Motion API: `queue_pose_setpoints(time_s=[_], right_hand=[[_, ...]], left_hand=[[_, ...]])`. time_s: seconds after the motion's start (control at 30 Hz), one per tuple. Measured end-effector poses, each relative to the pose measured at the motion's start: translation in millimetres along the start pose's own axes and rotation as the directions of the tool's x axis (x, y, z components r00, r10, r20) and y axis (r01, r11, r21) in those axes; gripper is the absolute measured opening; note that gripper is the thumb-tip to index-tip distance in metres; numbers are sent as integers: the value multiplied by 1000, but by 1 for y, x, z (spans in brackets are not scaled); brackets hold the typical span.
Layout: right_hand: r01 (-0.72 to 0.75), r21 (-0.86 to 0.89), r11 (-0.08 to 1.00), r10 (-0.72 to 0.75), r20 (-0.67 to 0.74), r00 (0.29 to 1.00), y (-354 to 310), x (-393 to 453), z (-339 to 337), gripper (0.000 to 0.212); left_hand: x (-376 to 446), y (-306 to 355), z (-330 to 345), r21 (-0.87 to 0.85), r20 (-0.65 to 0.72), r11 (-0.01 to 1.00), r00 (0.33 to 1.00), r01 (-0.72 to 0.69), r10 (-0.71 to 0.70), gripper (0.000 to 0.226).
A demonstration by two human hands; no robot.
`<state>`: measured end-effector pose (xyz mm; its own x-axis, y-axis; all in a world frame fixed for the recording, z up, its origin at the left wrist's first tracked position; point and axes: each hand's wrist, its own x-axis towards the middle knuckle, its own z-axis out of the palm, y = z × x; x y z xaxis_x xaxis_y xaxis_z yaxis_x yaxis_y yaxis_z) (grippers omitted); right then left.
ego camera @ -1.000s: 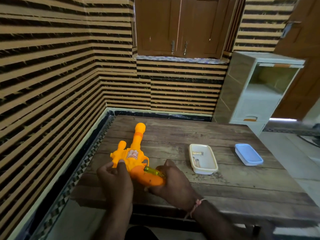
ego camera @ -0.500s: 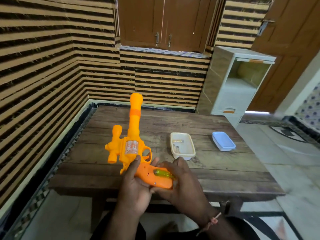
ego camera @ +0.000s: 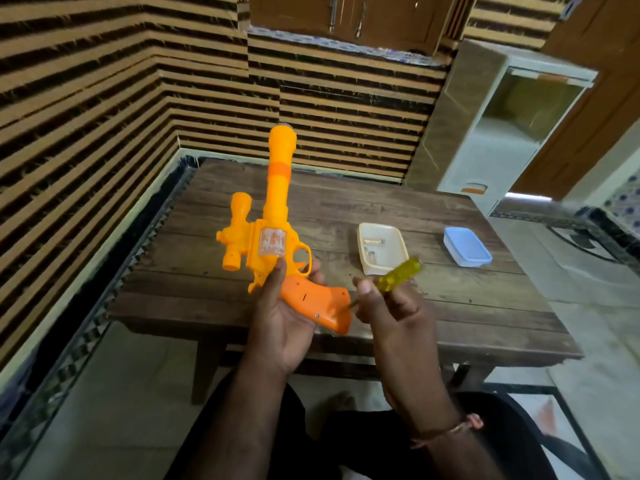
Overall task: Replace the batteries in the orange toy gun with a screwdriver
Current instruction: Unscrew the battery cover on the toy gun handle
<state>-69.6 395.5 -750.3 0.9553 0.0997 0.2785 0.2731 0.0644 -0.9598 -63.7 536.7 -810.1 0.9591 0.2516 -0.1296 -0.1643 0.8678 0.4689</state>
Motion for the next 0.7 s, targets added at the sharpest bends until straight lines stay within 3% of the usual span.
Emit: queue_pose_setpoints(time_s=[0.1, 0.27, 0.53, 0.7], right_hand=[[52, -84, 995, -44, 93, 995, 4, -10, -4, 2], [55, -122, 991, -38, 133, 990, 8, -27, -6, 15], [111, -200, 974, -74, 185, 980, 9, -31, -10, 8], [149, -287, 946, -93, 198, 976, 11, -32, -11, 7]], left_hand=[[1, 3, -1, 17, -34, 999, 999, 34, -33, 93], [0, 7, 2, -12, -32, 998, 998, 54, -54, 114], [-1, 6, 2, -43, 22, 997, 997, 69, -68, 104], [-1, 7, 0, -21, 45, 998, 998, 51, -50, 115]])
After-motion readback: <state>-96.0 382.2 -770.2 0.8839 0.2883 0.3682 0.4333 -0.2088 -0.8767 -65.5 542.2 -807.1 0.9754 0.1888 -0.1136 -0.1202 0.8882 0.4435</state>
